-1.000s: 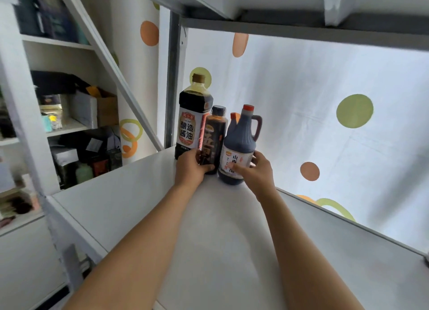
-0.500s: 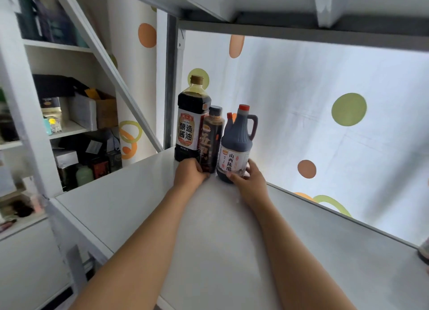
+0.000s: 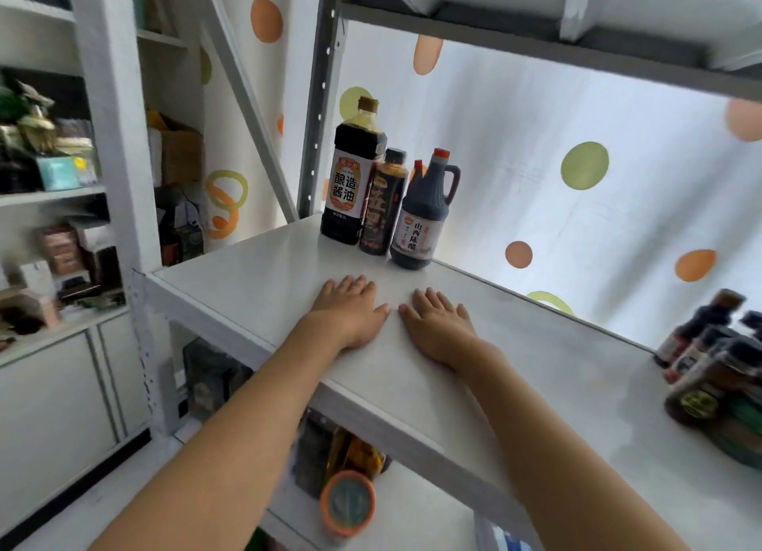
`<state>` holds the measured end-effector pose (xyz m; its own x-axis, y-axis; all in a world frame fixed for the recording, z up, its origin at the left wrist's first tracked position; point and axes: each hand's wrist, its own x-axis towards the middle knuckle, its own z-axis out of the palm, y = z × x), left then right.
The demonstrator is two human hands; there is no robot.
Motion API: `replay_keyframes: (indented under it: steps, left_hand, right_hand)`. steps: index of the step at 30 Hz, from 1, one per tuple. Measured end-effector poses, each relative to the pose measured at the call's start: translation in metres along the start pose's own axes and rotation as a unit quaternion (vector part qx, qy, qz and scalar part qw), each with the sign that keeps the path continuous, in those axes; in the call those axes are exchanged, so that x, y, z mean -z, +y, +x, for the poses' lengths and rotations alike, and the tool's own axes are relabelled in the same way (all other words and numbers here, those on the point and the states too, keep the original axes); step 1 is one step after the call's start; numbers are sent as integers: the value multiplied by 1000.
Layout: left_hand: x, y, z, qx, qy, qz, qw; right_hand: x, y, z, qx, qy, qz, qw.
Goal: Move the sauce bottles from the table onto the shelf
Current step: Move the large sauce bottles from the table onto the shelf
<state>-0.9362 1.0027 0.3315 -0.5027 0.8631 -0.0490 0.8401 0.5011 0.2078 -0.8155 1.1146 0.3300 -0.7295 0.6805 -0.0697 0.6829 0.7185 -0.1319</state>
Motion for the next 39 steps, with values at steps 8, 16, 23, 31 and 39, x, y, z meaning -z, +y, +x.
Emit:
replay_keyframes:
  steps: [8, 16, 23, 31, 39]
  left_hand:
    - [-17, 12, -90, -1, 72, -18, 997]
    - [-59, 32, -191, 62, 213, -5, 975]
    - [-127, 66, -312, 200, 205, 26, 958]
    - [-219, 102, -517, 459, 232, -31, 857]
    - [-230, 137, -712, 628, 275, 11, 728]
  right_hand:
    - [-7, -22, -99, 27, -49, -8, 998]
    - [-20, -31, -185, 123, 15, -53, 991]
    - [-78, -22, -289, 340, 21, 32, 940]
    - [-169, -54, -421, 518, -81, 59, 850]
    - [-195, -126, -584, 676, -122, 86, 722]
